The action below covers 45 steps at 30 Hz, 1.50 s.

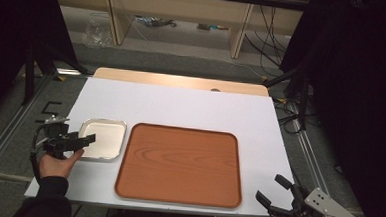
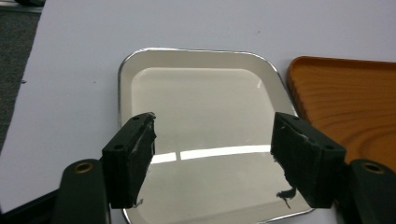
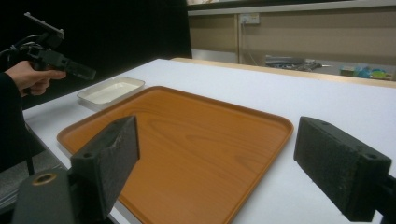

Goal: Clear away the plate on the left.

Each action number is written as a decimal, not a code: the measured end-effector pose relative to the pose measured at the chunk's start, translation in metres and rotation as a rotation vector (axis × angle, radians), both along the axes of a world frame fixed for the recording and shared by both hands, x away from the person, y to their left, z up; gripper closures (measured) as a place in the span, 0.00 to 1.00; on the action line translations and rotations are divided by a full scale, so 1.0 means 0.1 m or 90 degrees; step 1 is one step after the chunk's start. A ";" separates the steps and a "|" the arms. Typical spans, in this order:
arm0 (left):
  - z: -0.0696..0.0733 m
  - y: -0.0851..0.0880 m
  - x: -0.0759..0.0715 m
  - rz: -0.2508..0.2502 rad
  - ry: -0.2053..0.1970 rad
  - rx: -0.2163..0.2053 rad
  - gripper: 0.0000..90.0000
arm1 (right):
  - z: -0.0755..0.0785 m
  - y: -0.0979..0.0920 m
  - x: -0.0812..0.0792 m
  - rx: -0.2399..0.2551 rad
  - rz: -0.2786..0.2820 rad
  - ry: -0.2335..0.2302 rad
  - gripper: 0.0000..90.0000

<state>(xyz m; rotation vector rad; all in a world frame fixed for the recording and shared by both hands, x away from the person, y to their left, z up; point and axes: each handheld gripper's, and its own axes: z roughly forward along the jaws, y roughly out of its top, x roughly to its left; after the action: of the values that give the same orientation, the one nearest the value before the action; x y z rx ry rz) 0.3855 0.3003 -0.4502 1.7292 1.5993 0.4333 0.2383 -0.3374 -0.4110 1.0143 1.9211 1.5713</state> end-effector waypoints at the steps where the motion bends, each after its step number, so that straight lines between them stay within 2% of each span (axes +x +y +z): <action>1: -0.01 0.01 0.02 0.008 -0.003 -0.003 0.36 | 0.00 0.00 0.00 0.000 0.000 0.000 0.17; 2: -0.01 0.01 0.02 0.008 -0.003 -0.003 0.36 | 0.00 0.00 0.00 0.000 0.000 0.000 0.17; 3: -0.03 0.03 0.05 0.034 -0.005 -0.022 0.38 | 0.00 0.00 0.00 0.000 0.001 -0.001 0.17; 6: -0.03 0.11 0.08 0.027 0.008 -0.012 0.40 | 0.00 0.00 0.00 0.000 0.001 0.000 0.17; 7: -0.05 0.12 0.09 0.026 0.002 -0.012 0.41 | 0.00 0.00 0.00 0.000 0.001 -0.001 0.17; 8: -0.07 0.10 0.11 0.053 -0.004 -0.032 0.42 | 0.00 0.00 0.00 0.000 0.001 0.000 0.17; 9: -0.07 0.14 0.12 0.039 0.008 -0.014 0.42 | 0.00 0.00 0.00 0.000 0.002 -0.001 0.17; 13: -0.13 0.18 0.17 0.048 0.026 -0.010 0.45 | 0.00 0.00 0.00 0.000 0.002 -0.001 0.17; 15: -0.13 0.20 0.18 0.043 0.031 -0.002 0.48 | 0.00 0.00 0.00 -0.001 0.002 -0.001 0.17; 16: -0.15 0.20 0.20 0.055 0.032 -0.003 0.48 | 0.00 0.00 0.00 0.000 0.002 -0.001 0.17; 18: -0.17 0.22 0.22 0.059 0.033 -0.002 0.50 | -0.01 0.01 0.00 0.017 0.005 -0.007 0.17; 21: -0.18 0.23 0.24 0.064 0.031 -0.002 0.52 | -0.01 0.02 0.00 0.019 0.006 0.000 0.17; 22: -0.18 0.25 0.25 0.054 0.035 0.011 0.53 | -0.01 0.02 -0.01 0.026 0.008 0.012 0.17; 23: -0.19 0.26 0.26 0.055 0.033 0.011 0.55 | -0.01 0.02 -0.01 0.026 0.008 0.009 0.17; 24: -0.19 0.25 0.27 0.061 0.045 0.014 0.56 | -0.01 0.02 -0.01 0.026 0.007 0.010 0.17; 29: -0.24 0.26 0.32 0.052 0.057 0.017 0.64 | -0.01 0.03 -0.02 0.028 0.007 0.018 0.17; 30: -0.24 0.25 0.32 0.054 0.062 0.013 0.66 | -0.01 0.01 0.00 0.018 0.005 0.000 0.17; 33: -0.26 0.26 0.34 0.042 0.063 0.028 0.70 | -0.01 0.01 -0.01 0.019 0.005 0.003 0.17; 34: -0.27 0.25 0.35 0.041 0.071 0.032 0.74 | -0.01 0.02 -0.01 0.020 0.005 0.005 0.17; 35: -0.28 0.24 0.36 0.046 0.076 0.029 0.75 | -0.01 0.01 0.00 0.014 0.005 -0.008 0.17; 38: -0.30 0.24 0.37 0.045 0.084 0.032 0.79 | -0.01 0.01 0.00 0.014 0.006 -0.007 0.17; 41: -0.31 0.26 0.39 0.050 0.107 0.036 0.85 | -0.01 0.01 -0.02 0.023 0.004 0.009 0.17; 42: -0.32 0.27 0.39 0.056 0.103 0.025 0.86 | -0.01 0.01 -0.02 0.023 0.004 0.012 0.17; 45: -0.32 0.29 0.39 0.059 0.109 0.018 0.91 | -0.01 0.02 -0.02 0.024 0.003 0.016 0.17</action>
<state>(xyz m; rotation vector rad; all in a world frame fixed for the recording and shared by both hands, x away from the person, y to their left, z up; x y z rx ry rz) 0.4250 0.3289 -0.4821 1.7578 1.8072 0.3613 0.2361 -0.3358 -0.4116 1.0498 1.9187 1.6110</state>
